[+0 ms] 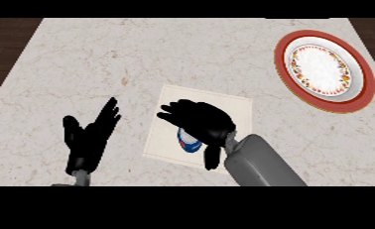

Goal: Pick the can from the placemat and place it in the plate

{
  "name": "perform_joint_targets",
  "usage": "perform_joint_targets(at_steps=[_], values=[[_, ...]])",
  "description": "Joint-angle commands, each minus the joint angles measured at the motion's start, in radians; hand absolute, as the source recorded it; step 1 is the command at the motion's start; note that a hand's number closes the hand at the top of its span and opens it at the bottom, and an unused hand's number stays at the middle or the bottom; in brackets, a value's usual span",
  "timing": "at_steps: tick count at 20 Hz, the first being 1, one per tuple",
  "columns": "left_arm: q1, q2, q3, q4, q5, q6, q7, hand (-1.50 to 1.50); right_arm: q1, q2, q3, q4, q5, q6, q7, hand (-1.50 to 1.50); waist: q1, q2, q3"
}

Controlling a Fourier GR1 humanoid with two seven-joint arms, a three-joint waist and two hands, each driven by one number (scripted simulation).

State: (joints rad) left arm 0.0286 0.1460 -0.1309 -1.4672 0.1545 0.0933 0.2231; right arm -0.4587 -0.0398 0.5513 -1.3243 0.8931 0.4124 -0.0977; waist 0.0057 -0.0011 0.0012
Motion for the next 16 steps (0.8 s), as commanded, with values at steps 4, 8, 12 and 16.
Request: perform_joint_targets(at_steps=[4,8,12,16], values=[[-0.035,-0.011,0.033,0.074,-0.007,-0.019,-0.019,0.0,-0.027,0.005,0.05,0.031,0.109,-0.012,-0.084,1.5,-0.004,0.001,-0.001],[0.034,-0.028,-0.002,-0.029,-0.042,0.004,0.023,0.0,0.037,0.001,0.056,0.037,0.18,-0.082,-0.123,1.5,-0.003,0.0,-0.001],[-0.005,-0.034,0.019,-0.004,-0.045,-0.012,0.038,0.0,0.001,0.033,-0.01,0.112,0.22,-0.157,-0.196,1.5,-0.002,0.001,-0.001],[-0.005,-0.043,0.019,0.032,-0.044,-0.005,0.013,0.0,0.003,0.039,-0.068,-0.048,0.041,-0.217,-0.233,1.5,-0.005,0.0,-0.001]])
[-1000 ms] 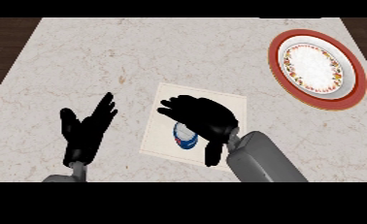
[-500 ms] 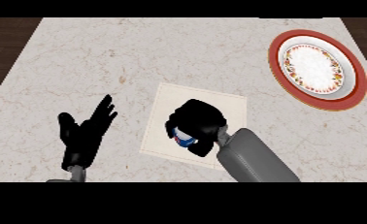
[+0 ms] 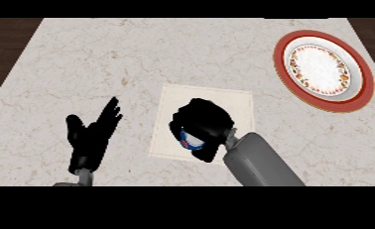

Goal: Pick the can from the placemat and place it in the plate

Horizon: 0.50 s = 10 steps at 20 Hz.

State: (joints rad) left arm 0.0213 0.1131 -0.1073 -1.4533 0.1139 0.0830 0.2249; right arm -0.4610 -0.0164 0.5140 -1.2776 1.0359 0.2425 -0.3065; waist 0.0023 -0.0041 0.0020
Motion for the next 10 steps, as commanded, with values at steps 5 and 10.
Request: perform_joint_targets(at_steps=[5,10], values=[[0.024,0.003,0.016,-0.001,0.017,-0.005,-0.002,0.0,0.042,0.016,-0.298,0.018,-0.014,-0.328,0.496,1.5,-0.036,0.004,-0.002],[0.006,0.013,0.018,0.0,0.02,-0.018,0.005,0.0,-0.039,0.016,-0.363,-0.011,0.1,-0.583,0.841,1.5,-0.003,0.002,-0.004]])
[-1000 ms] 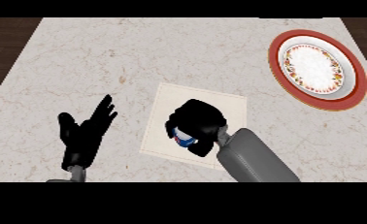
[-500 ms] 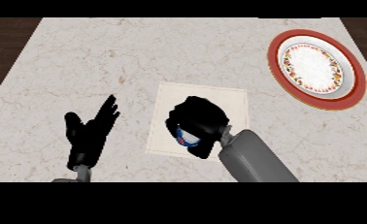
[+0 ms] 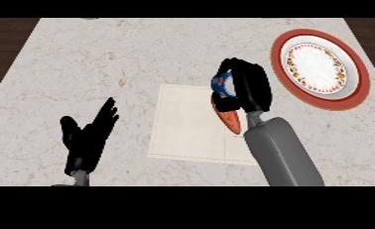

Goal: Pick the can from the placemat and place it in the plate

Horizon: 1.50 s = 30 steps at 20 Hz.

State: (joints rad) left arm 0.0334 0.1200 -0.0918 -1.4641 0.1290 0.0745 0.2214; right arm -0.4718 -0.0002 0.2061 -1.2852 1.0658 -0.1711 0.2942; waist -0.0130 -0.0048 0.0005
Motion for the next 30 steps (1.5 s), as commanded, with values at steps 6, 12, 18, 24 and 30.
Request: perform_joint_targets(at_steps=[6,12,18,24,30], values=[[-0.027,-0.021,-0.024,0.049,-0.011,-0.012,-0.011,0.0,-0.131,0.0,-0.007,-0.006,0.202,-0.409,0.644,1.5,0.035,0.005,-0.003],[-0.055,0.019,0.025,0.075,0.007,-0.037,-0.012,0.0,-0.146,0.0,-0.042,0.106,0.278,-0.652,0.773,1.5,0.027,0.011,-0.001],[-0.028,-0.006,-0.003,0.008,-0.016,-0.008,0.016,0.0,-0.142,-0.051,-0.165,0.17,0.302,-0.759,0.68,1.5,0.022,0.008,0.0],[-0.041,0.021,0.027,0.019,0.007,-0.04,0.028,0.0,-0.108,-0.174,-0.289,0.28,0.233,-0.901,0.567,1.5,0.022,0.011,0.001],[0.019,-0.013,-0.003,0.049,-0.013,-0.048,-0.061,0.0,-0.17,-0.35,-0.355,0.442,-0.117,-0.924,0.298,1.5,0.035,0.014,0.001]])
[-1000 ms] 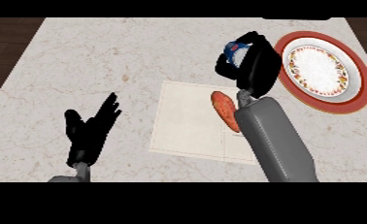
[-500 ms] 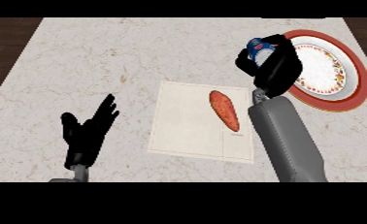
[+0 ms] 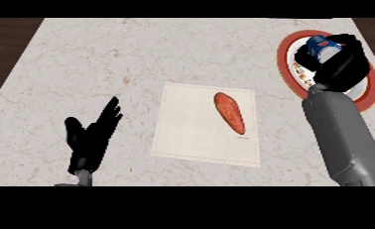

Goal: Pick the can from the placemat and place it in the plate

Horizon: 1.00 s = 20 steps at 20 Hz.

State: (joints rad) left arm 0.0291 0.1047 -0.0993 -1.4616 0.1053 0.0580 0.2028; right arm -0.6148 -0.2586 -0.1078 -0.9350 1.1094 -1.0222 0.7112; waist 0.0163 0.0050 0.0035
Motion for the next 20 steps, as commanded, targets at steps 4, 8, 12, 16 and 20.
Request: perform_joint_targets(at_steps=[4,8,12,16,20], values=[[-0.019,-0.02,-0.01,0.028,-0.022,0.012,0.008,0.0,-0.053,-0.147,-0.083,0.219,-0.335,-0.09,-0.31,1.5,0.009,0.006,-0.001],[0.045,-0.003,-0.014,-0.033,-0.006,-0.014,0.011,0.0,-0.058,-0.192,-0.14,0.281,-0.493,-0.077,-0.499,1.5,0.023,0.008,0.001],[-0.028,-0.007,0.003,-0.005,0.001,-0.005,0.049,0.0,-0.098,-0.285,-0.171,0.448,-0.488,0.213,-0.36,-1.5,0.026,0.014,0.0],[-0.035,-0.025,-0.03,0.012,-0.033,0.005,0.03,0.0,-0.131,-0.291,-0.208,0.538,-0.563,0.332,-0.481,-1.5,0.043,0.022,0.003],[-0.003,-0.016,-0.018,-0.018,0.002,-0.025,0.029,0.0,-0.082,-0.261,-0.302,0.527,-0.682,0.331,-0.722,-1.5,0.043,0.021,0.006]])
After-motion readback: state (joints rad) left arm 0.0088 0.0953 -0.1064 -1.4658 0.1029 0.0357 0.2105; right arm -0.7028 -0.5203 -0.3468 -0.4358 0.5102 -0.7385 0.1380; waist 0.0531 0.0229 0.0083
